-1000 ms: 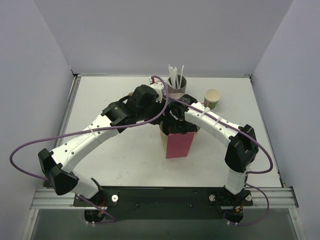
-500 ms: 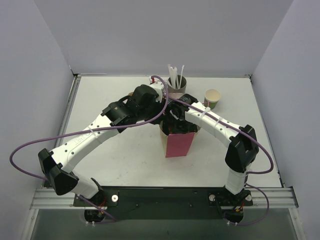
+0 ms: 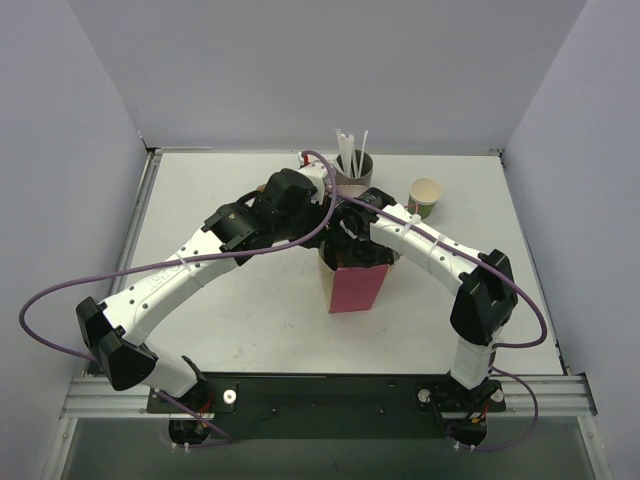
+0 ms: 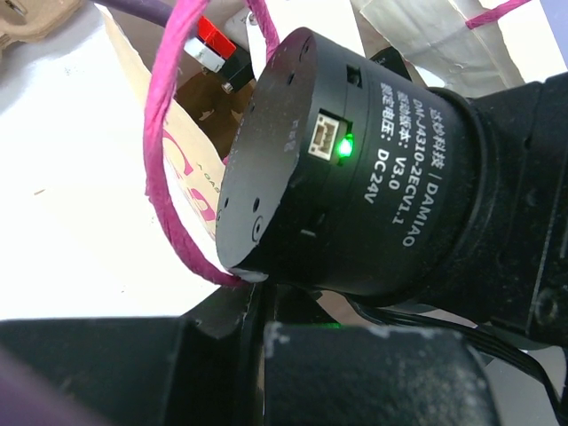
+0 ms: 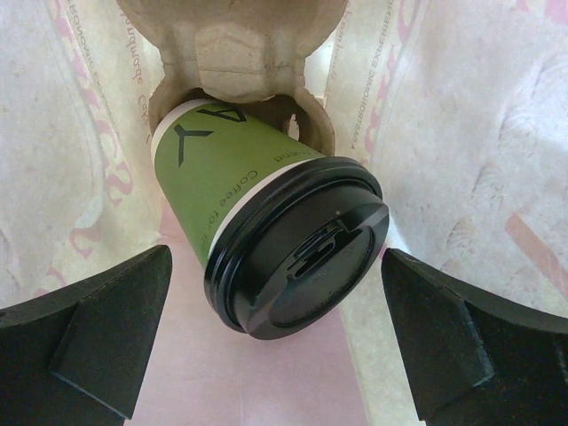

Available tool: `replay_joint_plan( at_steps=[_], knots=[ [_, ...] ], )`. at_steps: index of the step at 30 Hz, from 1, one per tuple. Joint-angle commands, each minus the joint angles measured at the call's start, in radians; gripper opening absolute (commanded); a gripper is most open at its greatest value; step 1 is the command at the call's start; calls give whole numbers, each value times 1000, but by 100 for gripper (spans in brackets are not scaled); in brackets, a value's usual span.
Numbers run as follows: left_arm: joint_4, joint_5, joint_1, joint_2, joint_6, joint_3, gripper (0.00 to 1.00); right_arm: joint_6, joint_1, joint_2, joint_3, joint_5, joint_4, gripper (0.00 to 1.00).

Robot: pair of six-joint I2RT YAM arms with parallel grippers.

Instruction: Pack the takeout coffee

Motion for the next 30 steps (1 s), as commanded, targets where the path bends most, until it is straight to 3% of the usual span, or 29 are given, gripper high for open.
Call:
replay_joint_plan(
  at_steps=[1,30],
  knots=[
    [41,7,-2,14,-5,11,0,-21,26,-72,28,-2,33,100],
    [42,7,-2,23,-6,15,0,-21,19,-105,-13,13,32,98]
  ],
)
